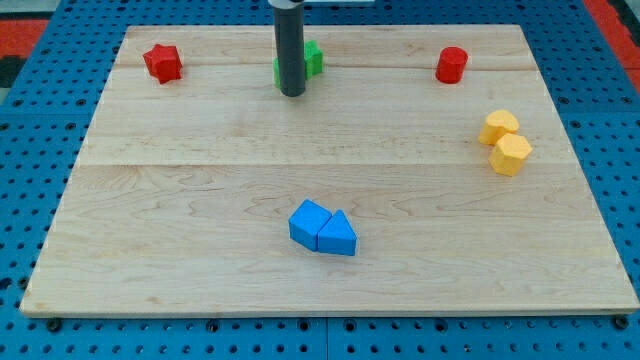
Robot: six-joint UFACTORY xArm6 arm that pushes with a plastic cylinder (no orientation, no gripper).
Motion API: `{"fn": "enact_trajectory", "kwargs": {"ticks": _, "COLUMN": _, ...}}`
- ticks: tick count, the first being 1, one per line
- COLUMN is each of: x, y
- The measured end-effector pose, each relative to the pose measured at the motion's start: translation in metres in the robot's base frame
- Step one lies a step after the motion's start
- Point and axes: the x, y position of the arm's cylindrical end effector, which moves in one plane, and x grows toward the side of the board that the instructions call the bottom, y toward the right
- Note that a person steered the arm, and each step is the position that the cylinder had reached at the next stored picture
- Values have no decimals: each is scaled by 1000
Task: Move the red circle diagonal to the blue cube
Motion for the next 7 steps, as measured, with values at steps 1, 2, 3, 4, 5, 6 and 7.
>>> {"fn": "enact_trajectory", "kwargs": {"ticks": 1, "x": -23, "y": 15}}
{"fn": "enact_trajectory", "kwargs": {"ticks": 2, "x": -42, "y": 98}}
{"fn": "enact_trajectory", "kwargs": {"ticks": 3, "x": -67, "y": 145}}
{"fn": "enact_trajectory", "kwargs": {"ticks": 4, "x": -65, "y": 210}}
{"fn": "enact_trajectory", "kwargs": {"ticks": 5, "x": -49, "y": 268}}
{"fn": "enact_trajectory", "kwargs": {"ticks": 6, "x": -14, "y": 263}}
{"fn": "enact_trajectory", "kwargs": {"ticks": 7, "x": -23, "y": 181}}
